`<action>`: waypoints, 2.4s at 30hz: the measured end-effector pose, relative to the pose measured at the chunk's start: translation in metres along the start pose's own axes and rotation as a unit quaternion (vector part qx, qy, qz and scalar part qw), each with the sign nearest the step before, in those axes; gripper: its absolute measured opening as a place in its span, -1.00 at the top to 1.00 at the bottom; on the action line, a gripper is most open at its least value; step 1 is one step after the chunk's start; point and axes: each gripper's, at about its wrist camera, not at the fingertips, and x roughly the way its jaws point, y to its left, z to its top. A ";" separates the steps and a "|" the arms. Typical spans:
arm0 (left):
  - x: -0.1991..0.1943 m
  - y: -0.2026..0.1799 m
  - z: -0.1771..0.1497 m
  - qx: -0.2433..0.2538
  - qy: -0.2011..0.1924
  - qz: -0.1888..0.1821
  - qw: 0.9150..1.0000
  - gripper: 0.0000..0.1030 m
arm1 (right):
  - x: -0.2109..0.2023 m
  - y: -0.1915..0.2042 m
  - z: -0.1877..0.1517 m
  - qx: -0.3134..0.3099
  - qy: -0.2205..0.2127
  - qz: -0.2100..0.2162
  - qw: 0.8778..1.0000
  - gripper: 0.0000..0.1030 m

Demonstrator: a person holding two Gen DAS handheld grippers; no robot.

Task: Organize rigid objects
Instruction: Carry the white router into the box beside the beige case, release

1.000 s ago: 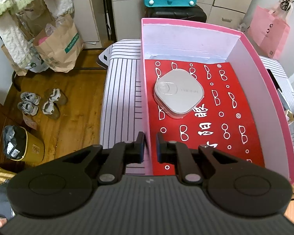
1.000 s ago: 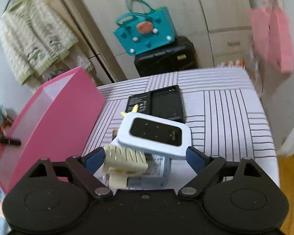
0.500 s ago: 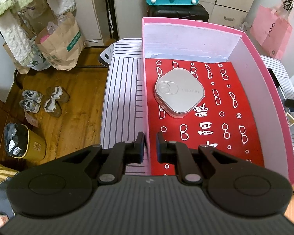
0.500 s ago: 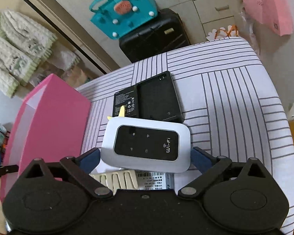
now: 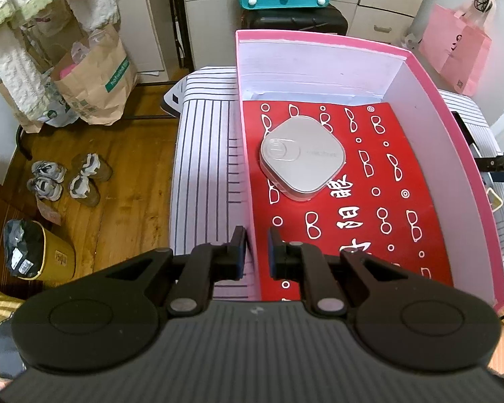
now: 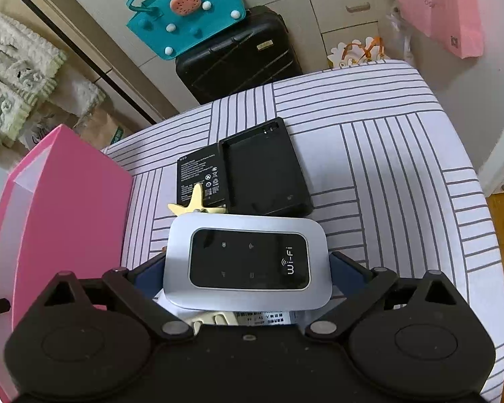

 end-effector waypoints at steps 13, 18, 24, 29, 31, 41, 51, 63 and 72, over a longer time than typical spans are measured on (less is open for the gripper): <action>-0.002 0.006 -0.002 0.011 -0.005 -0.019 1.000 0.78 | -0.064 0.075 -0.016 -0.105 -0.049 0.060 0.991 -0.95; -0.003 0.007 -0.003 0.013 -0.014 -0.025 1.000 0.78 | -0.089 0.140 -0.021 -0.200 -0.066 0.112 0.971 -0.95; -0.003 0.013 -0.006 0.009 -0.020 -0.034 0.999 0.79 | -0.073 0.213 -0.035 -0.311 -0.022 0.140 0.940 -0.95; -0.003 0.016 -0.007 0.001 -0.027 -0.045 0.999 0.78 | -0.021 0.252 -0.042 -0.359 0.059 0.111 0.925 -0.95; -0.003 0.019 -0.009 -0.004 -0.029 -0.053 0.998 0.77 | 0.001 0.263 -0.044 -0.382 0.091 0.089 0.915 -0.95; -0.001 0.025 -0.009 -0.005 -0.031 -0.073 0.997 0.73 | 0.065 0.279 -0.045 -0.411 0.172 0.005 0.895 -0.95; -0.001 0.028 -0.010 -0.006 -0.034 -0.083 0.996 0.71 | 0.078 0.277 -0.025 -0.344 0.166 0.005 0.924 -0.96; -0.001 0.027 -0.009 -0.008 -0.033 -0.082 0.996 0.71 | -0.009 0.237 -0.015 -0.306 0.076 0.082 0.945 -0.96; -0.001 0.027 -0.007 0.000 -0.027 -0.080 0.996 0.71 | -0.102 0.160 -0.029 -0.287 -0.104 0.090 0.948 -0.96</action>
